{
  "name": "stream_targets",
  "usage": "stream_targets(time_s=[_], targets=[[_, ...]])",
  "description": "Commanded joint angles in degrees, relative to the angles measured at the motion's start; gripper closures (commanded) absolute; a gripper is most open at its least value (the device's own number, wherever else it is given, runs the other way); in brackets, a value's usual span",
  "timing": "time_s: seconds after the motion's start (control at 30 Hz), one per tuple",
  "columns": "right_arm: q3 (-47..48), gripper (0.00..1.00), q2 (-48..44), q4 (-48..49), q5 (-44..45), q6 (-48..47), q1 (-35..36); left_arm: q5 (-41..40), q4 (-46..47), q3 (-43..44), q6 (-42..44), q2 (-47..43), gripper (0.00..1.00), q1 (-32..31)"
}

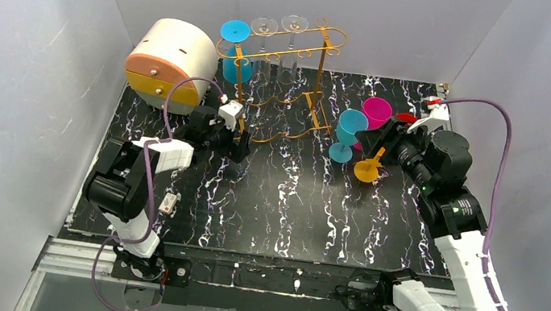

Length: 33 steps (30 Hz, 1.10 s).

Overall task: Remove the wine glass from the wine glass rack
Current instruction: Adjust the wine rack at the center of the board.

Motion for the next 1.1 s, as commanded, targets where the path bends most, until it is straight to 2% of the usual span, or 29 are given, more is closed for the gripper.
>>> stream_targets(time_s=[0.0, 0.1, 0.2, 0.3, 0.37, 0.47, 0.67, 1.07], targets=[[2.5, 0.32, -0.8, 1.8, 0.9, -0.3, -0.2, 4.6, -2.5, 2.2, 0.2, 0.9, 0.02, 0.8], [2.4, 0.32, -0.6, 2.1, 0.8, 0.0, -0.2, 7.5, -1.3, 1.3, -0.7, 0.9, 0.03, 0.8], [2.2, 0.32, -0.4, 2.3, 0.7, 0.0, -0.3, 9.3, -4.0, 1.6, -1.3, 0.4, 0.04, 0.8], [2.0, 0.32, -0.3, 2.6, 0.8, 0.2, -0.2, 10.8, -0.4, -2.2, -2.9, -2.1, 0.05, 0.5], [1.8, 0.32, -0.2, 3.0, 0.4, 0.6, -0.2, 10.0, 2.9, -5.1, -3.1, -4.3, 0.05, 0.0], [1.6, 0.32, -0.1, 3.5, -0.1, 0.9, -0.3, 8.9, 2.9, -6.9, -4.9, -7.2, 0.06, -1.0], [1.3, 0.32, 0.0, 3.7, -0.2, 1.4, -0.3, 7.3, 3.9, -10.4, -3.7, -11.8, 0.06, -5.9], [1.4, 0.32, -0.6, 3.5, 0.1, 1.9, -0.2, 3.7, 6.7, -14.2, -6.1, -14.5, 0.06, -15.1]])
